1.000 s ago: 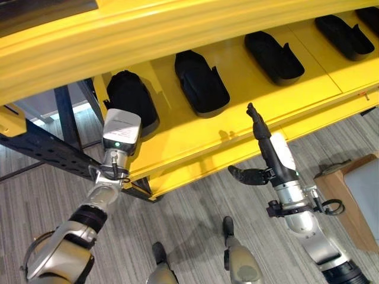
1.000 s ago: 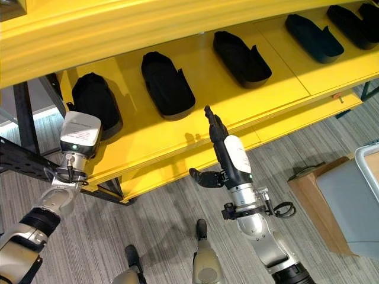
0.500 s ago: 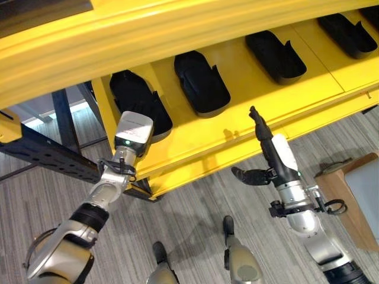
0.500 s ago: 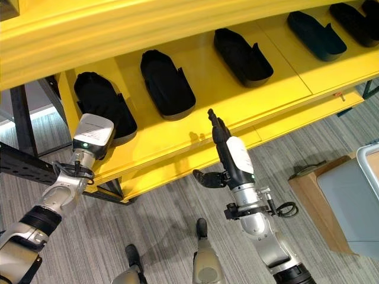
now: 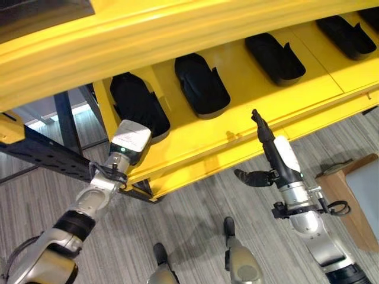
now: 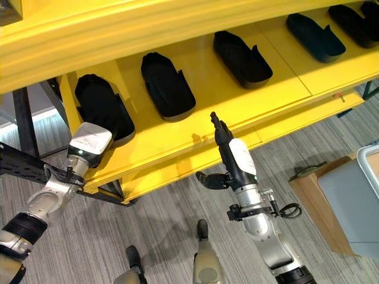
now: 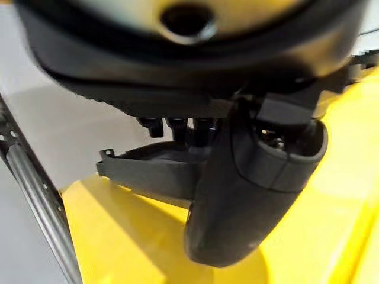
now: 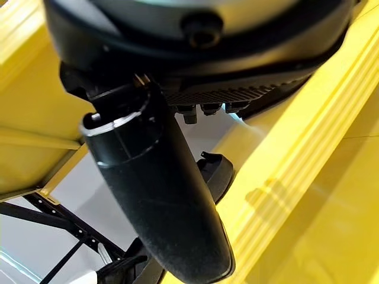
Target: Move parts from the plastic box to the shelf.
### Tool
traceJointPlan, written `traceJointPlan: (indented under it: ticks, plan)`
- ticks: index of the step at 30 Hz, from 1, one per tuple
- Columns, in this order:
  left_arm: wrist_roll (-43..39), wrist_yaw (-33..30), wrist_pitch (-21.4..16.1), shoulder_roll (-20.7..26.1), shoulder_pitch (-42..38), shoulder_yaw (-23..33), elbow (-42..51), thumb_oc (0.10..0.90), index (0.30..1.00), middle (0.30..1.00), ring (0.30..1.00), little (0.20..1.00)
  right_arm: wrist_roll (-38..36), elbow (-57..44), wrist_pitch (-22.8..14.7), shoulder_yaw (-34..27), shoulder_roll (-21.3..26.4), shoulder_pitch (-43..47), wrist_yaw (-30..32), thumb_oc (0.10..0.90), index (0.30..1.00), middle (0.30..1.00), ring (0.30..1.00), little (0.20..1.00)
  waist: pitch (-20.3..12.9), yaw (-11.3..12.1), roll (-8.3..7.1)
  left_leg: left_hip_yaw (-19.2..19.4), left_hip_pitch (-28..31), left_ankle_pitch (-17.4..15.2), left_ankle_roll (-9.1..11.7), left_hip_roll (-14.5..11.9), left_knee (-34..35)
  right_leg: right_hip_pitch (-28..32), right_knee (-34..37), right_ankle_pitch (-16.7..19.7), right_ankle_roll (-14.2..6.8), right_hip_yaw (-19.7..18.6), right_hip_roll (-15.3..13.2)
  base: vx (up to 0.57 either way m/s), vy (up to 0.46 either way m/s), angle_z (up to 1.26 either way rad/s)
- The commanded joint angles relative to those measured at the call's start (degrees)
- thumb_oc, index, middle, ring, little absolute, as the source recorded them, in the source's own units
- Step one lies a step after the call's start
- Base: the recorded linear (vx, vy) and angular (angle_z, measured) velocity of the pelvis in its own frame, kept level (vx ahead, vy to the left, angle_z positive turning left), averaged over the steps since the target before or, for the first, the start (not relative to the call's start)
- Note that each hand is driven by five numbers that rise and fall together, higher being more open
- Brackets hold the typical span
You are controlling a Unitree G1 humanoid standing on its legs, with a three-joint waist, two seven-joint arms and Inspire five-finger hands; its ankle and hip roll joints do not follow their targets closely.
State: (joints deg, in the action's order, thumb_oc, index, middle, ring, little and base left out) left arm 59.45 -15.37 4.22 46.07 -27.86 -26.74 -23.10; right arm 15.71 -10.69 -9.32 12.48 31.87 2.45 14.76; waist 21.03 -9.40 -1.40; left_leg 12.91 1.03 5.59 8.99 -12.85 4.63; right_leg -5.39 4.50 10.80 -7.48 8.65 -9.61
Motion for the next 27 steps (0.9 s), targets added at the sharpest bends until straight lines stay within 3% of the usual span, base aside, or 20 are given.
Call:
traceJointPlan:
  ticks: [1, 12, 27]
  plan:
    - [1.56, -1.2, 1.46, 5.88, -1.35, 5.98, -0.89, 0.9, 1.0, 1.0, 1.0, 1.0, 1.02, -6.68, -3.5, -4.17, 0.09, 1.66, 1.43, 0.9, 1.0, 1.0, 1.0, 1.0, -3.69, 0.86, -0.31, 0.91, 4.75, -3.34, -0.9, -0.42, 0.26, -2.29, -8.37, -6.79, -1.86, 2.0, -1.11, 0.01, 0.002, 0.04]
    - [1.42, -1.09, 1.0, 7.77, 1.07, 8.31, 1.56, 0.9, 1.0, 1.0, 1.0, 1.0, 1.14, -7.0, -3.36, -5.01, 0.1, 0.88, 0.88, 0.9, 1.0, 1.0, 1.0, 1.0, -4.25, 1.34, -0.02, 0.59, 4.83, -3.45, -1.02, -0.31, 0.3, -1.56, -7.98, -6.92, -1.75, 2.28, -1.12, 0.0, 0.001, 0.01]
    - [2.31, -1.86, -2.72, 17.65, 10.32, 17.51, 13.34, 0.9, 1.0, 1.0, 1.0, 1.0, 1.33, -7.07, -3.51, -7.35, 0.11, -1.27, 0.29, 0.9, 1.0, 1.0, 1.0, 1.0, -5.55, 2.36, 1.23, -0.22, 5.04, -3.63, -0.92, -0.16, 0.37, 0.11, -6.78, -7.01, -1.77, 3.06, -1.0, 0.0, 0.0, 0.0]
